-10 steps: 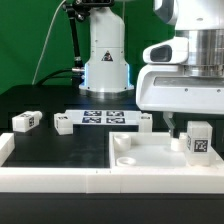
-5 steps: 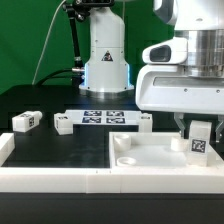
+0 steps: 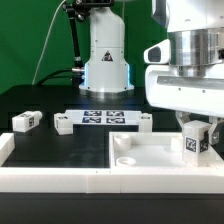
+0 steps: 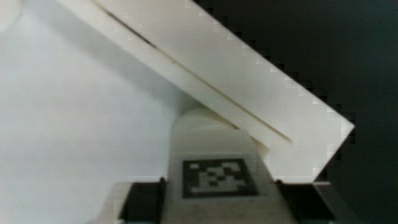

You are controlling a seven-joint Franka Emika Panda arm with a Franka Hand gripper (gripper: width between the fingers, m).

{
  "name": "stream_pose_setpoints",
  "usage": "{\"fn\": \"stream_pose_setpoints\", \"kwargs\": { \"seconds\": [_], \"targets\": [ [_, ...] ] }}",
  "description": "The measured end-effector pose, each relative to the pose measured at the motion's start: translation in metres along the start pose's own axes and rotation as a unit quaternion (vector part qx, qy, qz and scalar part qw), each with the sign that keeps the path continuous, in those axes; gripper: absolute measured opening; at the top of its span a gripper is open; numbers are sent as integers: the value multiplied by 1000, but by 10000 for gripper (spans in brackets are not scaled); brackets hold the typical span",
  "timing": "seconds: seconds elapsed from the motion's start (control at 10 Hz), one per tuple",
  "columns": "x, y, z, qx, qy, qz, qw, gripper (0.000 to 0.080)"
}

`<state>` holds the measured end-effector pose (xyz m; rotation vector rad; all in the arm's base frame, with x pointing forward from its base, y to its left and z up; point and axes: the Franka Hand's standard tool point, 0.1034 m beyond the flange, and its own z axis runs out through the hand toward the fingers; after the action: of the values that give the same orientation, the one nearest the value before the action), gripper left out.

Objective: Assemble one leg

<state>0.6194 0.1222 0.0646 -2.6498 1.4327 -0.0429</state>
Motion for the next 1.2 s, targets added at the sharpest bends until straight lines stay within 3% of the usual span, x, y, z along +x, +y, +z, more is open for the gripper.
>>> {"fn": "stream_pose_setpoints", "kwargs": {
  "seconds": [0.2, 0.5, 0.8, 1.0, 1.1, 1.2],
  "targets": [
    [-2, -2, 1, 6, 0, 120, 993, 292],
    [-4, -4, 2, 11, 2, 303, 953, 292],
    [0, -5, 1, 18, -12, 366, 931, 292],
    [-2, -5, 1, 18, -12, 357, 934, 300],
    [-2, -5, 1, 18, -12, 342, 940, 490],
    [-1, -5, 1, 18, -12, 325, 946, 490]
  ]
}}
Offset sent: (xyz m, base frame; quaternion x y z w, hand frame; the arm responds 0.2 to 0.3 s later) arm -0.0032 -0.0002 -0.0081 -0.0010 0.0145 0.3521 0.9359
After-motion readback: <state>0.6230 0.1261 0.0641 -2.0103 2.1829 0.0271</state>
